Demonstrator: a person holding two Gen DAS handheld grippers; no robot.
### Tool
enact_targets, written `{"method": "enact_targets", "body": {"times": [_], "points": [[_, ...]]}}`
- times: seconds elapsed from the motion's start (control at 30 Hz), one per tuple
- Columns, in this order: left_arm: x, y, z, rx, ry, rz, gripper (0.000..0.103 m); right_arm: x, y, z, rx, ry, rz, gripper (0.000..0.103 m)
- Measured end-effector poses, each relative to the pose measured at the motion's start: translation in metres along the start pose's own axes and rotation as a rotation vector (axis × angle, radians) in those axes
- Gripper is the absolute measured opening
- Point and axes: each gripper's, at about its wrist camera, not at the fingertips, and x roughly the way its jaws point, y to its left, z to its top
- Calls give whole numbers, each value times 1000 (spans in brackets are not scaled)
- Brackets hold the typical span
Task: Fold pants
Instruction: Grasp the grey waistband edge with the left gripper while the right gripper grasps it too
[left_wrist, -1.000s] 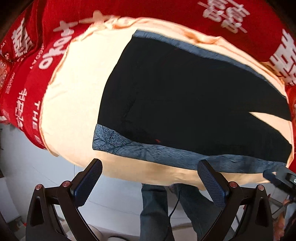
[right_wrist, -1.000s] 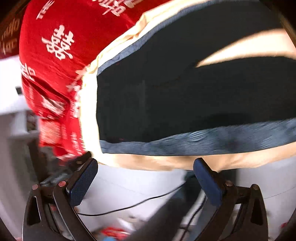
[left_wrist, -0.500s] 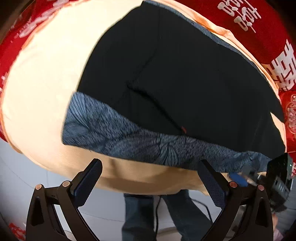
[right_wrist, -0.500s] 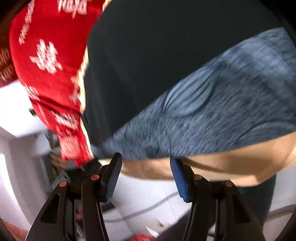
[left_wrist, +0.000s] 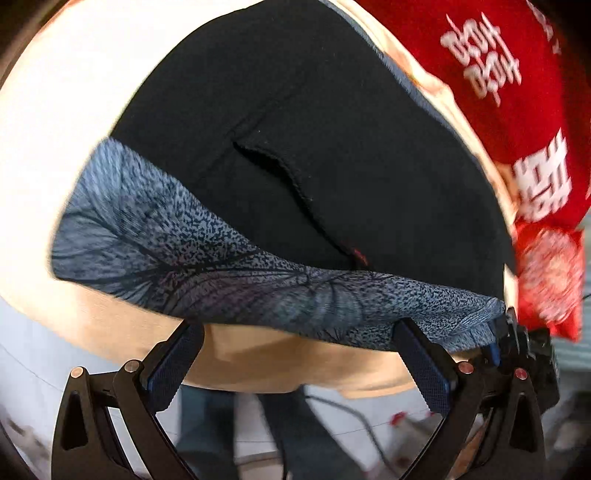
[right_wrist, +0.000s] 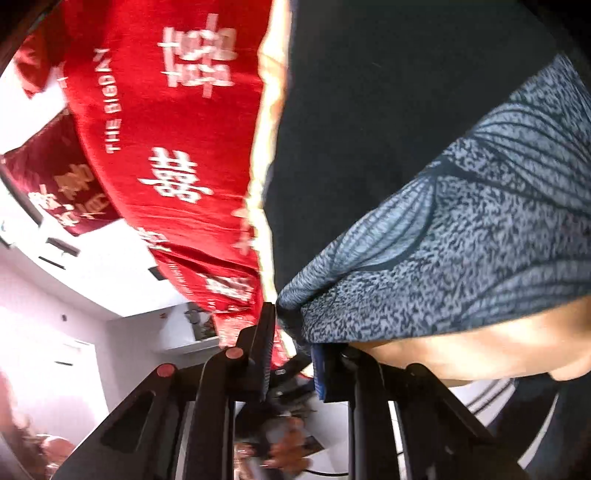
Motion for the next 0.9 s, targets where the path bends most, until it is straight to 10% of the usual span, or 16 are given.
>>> {"method": "enact_targets", "body": {"times": [0.27,0.77,0.83,0.9], "points": [[-6,8,14,-137,-51,-136,103,-8,26,5,-14,26,2,20],[-8,33,34,-206,-83,-33,101,-4,-11,10,66,46,-87,19],[-8,30,30,-186,-84,21,88,-4,-18,10,107,39,-137,6],[-11,31,24,-140,-83,87,50,-7,-20,7,116,20,-187,5]]}}
